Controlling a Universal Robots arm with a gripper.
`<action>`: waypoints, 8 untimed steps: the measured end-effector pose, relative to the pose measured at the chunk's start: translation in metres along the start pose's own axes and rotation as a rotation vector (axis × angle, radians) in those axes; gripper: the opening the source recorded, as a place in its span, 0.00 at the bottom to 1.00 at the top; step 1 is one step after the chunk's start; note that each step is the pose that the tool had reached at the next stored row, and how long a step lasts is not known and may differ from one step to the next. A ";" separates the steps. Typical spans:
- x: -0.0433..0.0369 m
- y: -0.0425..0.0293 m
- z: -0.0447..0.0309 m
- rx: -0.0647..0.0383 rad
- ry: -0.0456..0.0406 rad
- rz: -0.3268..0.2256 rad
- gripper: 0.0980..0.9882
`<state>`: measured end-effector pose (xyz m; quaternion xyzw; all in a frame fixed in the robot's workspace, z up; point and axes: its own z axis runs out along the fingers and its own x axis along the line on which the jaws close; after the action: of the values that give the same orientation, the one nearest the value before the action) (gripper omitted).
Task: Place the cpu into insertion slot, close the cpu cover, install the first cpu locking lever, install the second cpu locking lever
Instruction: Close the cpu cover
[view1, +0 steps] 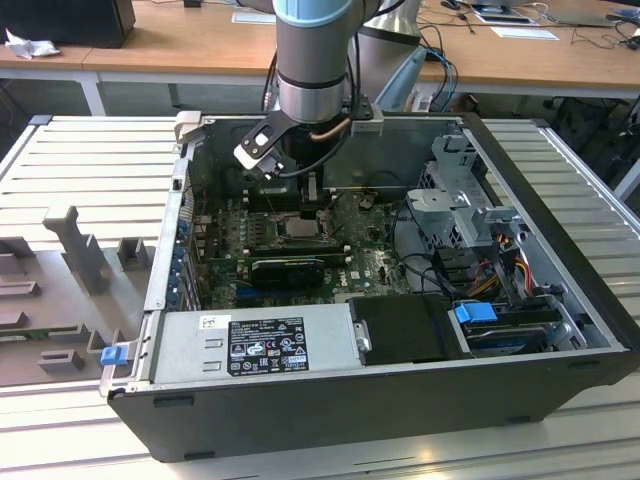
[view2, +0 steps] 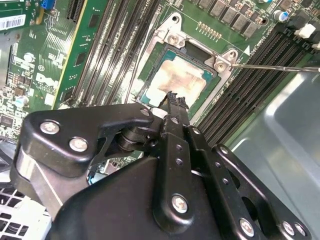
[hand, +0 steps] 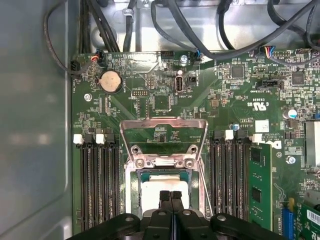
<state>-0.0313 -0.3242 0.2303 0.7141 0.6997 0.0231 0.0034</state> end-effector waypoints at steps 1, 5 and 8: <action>0.0000 0.0000 -0.0005 0.000 0.0001 0.000 0.01; 0.0002 0.0003 -0.0072 0.000 0.0000 0.000 0.01; 0.0003 0.0009 -0.0086 0.000 0.0002 0.000 0.01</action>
<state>-0.0307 -0.3242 0.2389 0.7140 0.6997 0.0232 0.0034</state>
